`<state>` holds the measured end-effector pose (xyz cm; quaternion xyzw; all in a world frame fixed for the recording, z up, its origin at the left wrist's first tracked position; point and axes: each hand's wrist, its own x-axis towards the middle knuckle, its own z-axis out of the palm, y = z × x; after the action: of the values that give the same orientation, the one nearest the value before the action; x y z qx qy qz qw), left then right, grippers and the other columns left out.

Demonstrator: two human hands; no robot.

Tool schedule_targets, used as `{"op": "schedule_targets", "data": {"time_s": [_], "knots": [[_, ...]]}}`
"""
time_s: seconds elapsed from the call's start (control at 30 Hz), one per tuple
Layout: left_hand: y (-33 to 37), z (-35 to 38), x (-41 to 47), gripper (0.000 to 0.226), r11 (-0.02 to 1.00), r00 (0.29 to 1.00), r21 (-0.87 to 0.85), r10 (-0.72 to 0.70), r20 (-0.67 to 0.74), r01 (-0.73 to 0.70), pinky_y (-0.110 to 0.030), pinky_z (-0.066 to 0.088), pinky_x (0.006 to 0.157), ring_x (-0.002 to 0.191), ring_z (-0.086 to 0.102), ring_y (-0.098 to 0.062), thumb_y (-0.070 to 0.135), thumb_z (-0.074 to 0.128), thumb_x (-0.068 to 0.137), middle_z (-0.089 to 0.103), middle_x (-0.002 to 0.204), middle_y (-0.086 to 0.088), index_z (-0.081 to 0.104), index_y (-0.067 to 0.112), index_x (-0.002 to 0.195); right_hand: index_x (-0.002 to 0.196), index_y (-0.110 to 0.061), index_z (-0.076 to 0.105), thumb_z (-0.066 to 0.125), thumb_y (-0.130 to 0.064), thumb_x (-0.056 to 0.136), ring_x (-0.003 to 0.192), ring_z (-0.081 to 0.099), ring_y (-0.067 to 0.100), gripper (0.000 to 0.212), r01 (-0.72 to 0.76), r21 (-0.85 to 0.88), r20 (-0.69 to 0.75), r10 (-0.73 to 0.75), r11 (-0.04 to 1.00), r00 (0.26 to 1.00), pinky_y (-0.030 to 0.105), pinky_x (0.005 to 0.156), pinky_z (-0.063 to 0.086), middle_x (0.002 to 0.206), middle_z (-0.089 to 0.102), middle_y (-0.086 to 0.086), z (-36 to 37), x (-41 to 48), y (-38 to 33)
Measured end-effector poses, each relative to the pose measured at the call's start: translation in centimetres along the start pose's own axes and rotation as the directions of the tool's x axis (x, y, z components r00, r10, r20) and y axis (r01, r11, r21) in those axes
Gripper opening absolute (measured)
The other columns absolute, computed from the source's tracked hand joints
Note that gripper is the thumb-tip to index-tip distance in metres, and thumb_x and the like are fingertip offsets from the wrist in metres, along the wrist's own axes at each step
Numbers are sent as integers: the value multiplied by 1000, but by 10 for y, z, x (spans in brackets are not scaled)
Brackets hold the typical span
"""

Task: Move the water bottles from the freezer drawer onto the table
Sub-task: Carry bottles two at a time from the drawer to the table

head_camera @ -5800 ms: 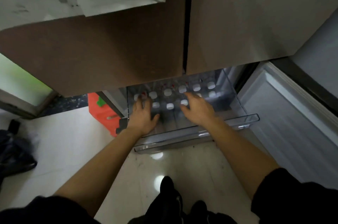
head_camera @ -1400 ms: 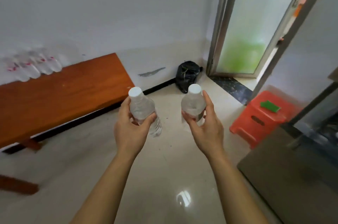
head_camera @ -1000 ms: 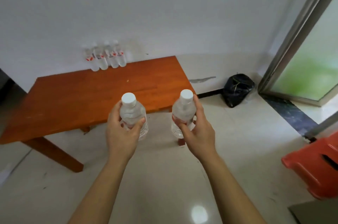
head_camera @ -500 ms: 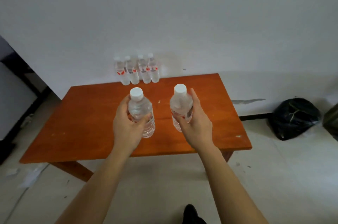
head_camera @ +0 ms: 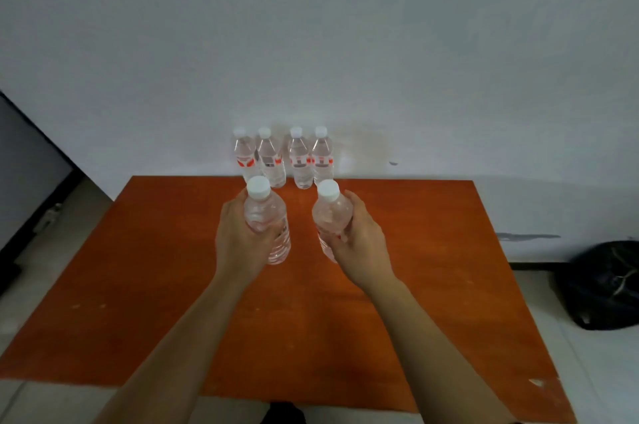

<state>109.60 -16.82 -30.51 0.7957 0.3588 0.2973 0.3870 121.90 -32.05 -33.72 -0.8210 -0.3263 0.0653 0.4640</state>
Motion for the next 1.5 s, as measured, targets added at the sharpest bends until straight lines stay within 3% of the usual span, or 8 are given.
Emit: {"op": "schedule_targets", "data": {"time_s": [0.33,0.53,0.63,0.8,0.97,1.13,1.37,1.5], "knots": [[-118,17,187,74,975,972,56,-221,76,217,-36,39,101,125,50,-26,15,82,77,50,139,-9,48,18,144,144,-26,41,80,-21,82,123,53,27,73,-320,-149,-53,315,936,948,33,92,43,143,45,8,85,142,38],[-196,29,287,64,941,948,162,-312,70,298,-20,53,74,100,67,-25,27,80,74,63,121,-10,56,23,133,149,-28,37,70,-18,91,119,57,36,67,-482,-158,-214,446,862,869,38,87,46,141,48,13,110,199,69],[-196,33,323,68,941,946,113,-324,32,319,-39,57,87,107,64,-24,22,81,75,63,125,-8,52,28,136,151,-27,33,71,-20,91,124,54,33,72,-525,-133,-254,483,840,838,43,95,47,143,47,12,112,225,80],[-202,37,360,75,939,923,-24,-332,196,342,-48,48,99,121,56,-21,16,84,76,58,139,-1,47,26,140,152,-29,30,68,-8,89,128,53,28,76,-531,-7,-222,516,848,827,42,100,49,143,51,3,118,256,107],[-214,38,372,84,945,918,-18,-314,243,328,-50,47,98,123,52,-24,17,84,73,51,140,-3,37,29,143,156,-20,21,53,9,91,135,48,26,78,-601,127,-97,613,789,784,43,106,45,148,49,6,117,282,128],[-218,56,367,93,918,910,-90,-365,195,387,-39,47,91,115,51,-21,7,82,73,47,126,3,24,22,145,153,-22,19,61,5,86,126,50,26,84,-598,130,-84,610,791,788,42,100,46,139,50,7,133,292,125],[-216,72,365,86,920,905,-47,-373,205,390,-46,48,100,120,53,-28,9,80,73,48,132,-8,25,18,138,149,-37,20,66,-6,83,123,55,26,87,-550,80,-141,555,831,819,53,95,53,139,51,2,153,280,128],[-219,70,366,89,913,902,-71,-382,200,402,-45,48,101,121,52,-27,7,80,72,47,134,-10,23,17,140,150,-32,19,64,-3,84,120,56,26,85,-520,67,-138,524,852,841,52,95,53,135,53,2,156,283,125]]}}
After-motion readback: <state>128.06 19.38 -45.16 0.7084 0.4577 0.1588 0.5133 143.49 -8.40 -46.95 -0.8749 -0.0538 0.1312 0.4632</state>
